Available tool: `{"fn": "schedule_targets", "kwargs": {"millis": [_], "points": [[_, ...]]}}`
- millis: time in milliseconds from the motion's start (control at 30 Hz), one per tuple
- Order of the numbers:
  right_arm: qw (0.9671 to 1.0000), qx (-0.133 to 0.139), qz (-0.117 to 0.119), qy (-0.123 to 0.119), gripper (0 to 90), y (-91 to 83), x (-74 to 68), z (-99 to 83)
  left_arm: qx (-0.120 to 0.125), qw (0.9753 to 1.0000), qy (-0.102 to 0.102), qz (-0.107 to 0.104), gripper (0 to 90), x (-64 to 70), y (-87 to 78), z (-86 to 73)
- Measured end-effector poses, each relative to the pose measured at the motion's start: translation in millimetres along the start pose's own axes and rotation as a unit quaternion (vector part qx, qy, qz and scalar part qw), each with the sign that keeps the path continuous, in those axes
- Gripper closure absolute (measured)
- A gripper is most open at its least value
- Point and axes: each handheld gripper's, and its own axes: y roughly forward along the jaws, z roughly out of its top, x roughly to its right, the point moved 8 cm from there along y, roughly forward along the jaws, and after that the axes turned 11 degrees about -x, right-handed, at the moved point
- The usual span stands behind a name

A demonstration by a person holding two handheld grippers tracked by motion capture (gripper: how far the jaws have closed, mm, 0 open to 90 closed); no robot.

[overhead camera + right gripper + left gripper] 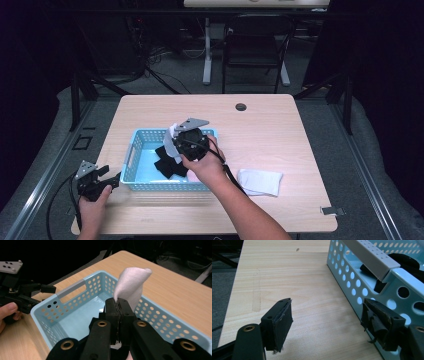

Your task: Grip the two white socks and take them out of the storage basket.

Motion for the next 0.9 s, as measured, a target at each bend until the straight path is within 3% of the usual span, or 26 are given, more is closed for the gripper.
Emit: {"fn": "schedule_targets", "kwargs": {"millis": [67,467,667,900], "points": [[0.9999,0.016,0.002,0.000,88.6,-13.9,0.1,1.2,0.001,1.0000,-0.001,0.001,24.8,-0.4,-0.1,0.1],[0.9986,0.048,0.019,0.007,88.7,-64.6,3.2,-10.3,-0.005,1.0000,0.000,0.004,24.8,-0.8,-0.2,-0.8],[0.9983,0.053,0.013,0.020,88.7,-90.7,16.6,-23.5,-0.005,1.0000,0.001,0.006,24.8,-1.0,0.1,-0.8],[0.9972,0.060,-0.012,0.043,88.7,-117.1,38.0,-44.7,-0.005,1.0000,0.001,0.006,24.8,-0.8,-0.3,-0.7]]}}
